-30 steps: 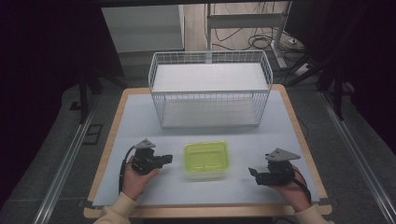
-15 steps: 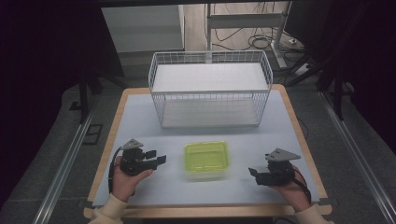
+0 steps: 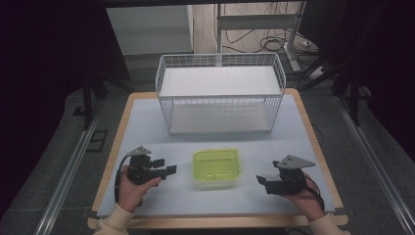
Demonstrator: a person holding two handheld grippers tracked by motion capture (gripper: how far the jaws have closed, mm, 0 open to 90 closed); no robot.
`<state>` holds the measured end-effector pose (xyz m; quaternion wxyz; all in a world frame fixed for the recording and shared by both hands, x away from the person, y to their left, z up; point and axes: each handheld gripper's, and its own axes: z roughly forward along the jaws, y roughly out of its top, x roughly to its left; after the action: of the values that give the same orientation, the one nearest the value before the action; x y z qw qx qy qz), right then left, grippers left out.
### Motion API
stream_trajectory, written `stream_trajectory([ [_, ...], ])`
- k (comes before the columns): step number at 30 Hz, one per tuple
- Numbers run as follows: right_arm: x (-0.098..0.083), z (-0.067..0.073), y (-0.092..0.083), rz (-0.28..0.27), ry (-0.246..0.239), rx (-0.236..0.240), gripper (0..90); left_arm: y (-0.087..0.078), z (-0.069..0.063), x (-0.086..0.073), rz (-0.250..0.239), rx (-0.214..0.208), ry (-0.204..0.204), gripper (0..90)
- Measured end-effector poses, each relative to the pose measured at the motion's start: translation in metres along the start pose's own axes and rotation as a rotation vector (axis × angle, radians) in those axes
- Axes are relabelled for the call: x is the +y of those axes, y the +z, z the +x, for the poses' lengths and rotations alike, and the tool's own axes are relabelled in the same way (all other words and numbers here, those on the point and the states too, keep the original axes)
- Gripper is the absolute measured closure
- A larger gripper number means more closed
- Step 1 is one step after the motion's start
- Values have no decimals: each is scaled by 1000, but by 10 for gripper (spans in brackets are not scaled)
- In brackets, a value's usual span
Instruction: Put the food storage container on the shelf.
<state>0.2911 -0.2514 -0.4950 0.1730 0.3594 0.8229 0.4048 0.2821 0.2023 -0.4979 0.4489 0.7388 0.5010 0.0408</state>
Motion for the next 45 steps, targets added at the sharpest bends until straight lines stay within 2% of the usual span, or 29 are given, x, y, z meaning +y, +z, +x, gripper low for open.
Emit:
stream_trajectory([
  [1,0,0,0,0,0,0,186,0,0,0,0,0,0,340],
  [6,9,0,5,-17,53,71,217,4,-3,-2,24,-27,-12,341],
  [9,12,1,9,-7,54,85,222,4,-2,-3,26,-45,-29,341],
  [13,20,7,18,3,65,130,237,6,-2,-3,33,-64,-45,348],
  [17,25,9,19,-23,88,136,268,9,-2,-3,42,-83,-53,349],
  [21,29,6,21,-39,166,169,298,13,0,-1,55,-90,-86,356],
  [23,29,6,20,-40,185,176,307,15,1,1,56,-118,-99,368],
  [28,33,8,24,-42,207,202,323,18,3,0,66,-139,-109,378],
  [30,35,8,29,-35,225,210,342,19,5,-1,67,-146,-123,379],
  [31,38,9,37,-26,244,234,349,20,6,-1,65,-150,-131,379],
  [37,41,9,49,2,269,265,362,26,9,-1,64,-169,-163,386],
  [41,43,5,55,16,302,282,398,38,5,4,63,-199,-184,406],
  [42,43,4,56,21,310,286,405,45,1,8,70,-207,-173,408],
  [45,43,-1,61,38,339,304,436,53,-3,10,76,-220,-181,418],
])
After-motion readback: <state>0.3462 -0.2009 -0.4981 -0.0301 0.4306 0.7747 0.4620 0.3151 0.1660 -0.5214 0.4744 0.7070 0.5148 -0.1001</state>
